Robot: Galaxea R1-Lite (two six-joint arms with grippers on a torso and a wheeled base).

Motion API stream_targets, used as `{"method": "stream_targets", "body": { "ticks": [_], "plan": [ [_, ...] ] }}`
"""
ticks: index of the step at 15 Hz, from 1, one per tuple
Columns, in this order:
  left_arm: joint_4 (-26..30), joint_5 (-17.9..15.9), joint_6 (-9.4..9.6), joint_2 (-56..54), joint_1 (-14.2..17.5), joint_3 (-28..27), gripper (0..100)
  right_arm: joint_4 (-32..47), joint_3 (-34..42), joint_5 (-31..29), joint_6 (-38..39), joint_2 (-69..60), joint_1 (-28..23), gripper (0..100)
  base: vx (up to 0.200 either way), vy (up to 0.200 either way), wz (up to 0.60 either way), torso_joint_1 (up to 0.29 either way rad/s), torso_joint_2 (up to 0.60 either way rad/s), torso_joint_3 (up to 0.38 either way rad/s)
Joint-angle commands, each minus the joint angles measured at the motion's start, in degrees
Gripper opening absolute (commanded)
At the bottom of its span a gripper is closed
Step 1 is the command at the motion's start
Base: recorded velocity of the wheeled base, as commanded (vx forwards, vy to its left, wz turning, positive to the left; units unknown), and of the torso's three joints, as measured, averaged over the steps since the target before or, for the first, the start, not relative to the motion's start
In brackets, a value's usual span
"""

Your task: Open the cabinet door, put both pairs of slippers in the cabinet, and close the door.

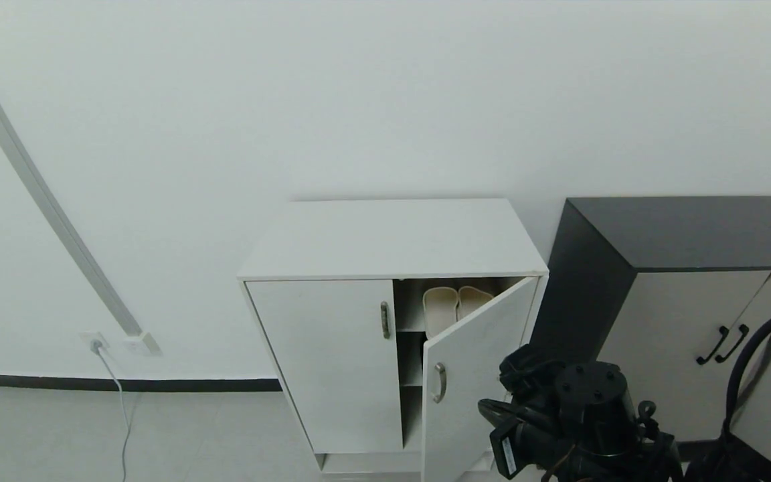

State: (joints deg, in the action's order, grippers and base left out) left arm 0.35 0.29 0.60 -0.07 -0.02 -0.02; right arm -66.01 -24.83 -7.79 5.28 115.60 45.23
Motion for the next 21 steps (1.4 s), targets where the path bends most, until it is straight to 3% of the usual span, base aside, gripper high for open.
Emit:
{"method": "stream_targets", "body": {
  "ticks": [1, 16, 21],
  "plan": [
    [0.00, 0.06, 0.02, 0.07, 0.02, 0.02, 0, -0.17, -0.74, 0.06, -0.01, 1.55, 0.04, 0, 0.000, 0.000, 0.00, 0.000, 0.00, 0.000],
    [0.00, 0.06, -0.07, 0.07, 0.02, 0.02, 0, -0.96, -26.50, 0.58, -0.44, 19.22, -9.37, 0, 0.000, 0.000, 0.00, 0.000, 0.00, 0.000],
    [0.00, 0.06, 0.02, 0.07, 0.02, 0.02, 0, -0.61, -31.33, 0.58, -0.53, 22.47, -10.95, 0, 0.000, 0.000, 0.00, 0.000, 0.00, 0.000]
  ]
}}
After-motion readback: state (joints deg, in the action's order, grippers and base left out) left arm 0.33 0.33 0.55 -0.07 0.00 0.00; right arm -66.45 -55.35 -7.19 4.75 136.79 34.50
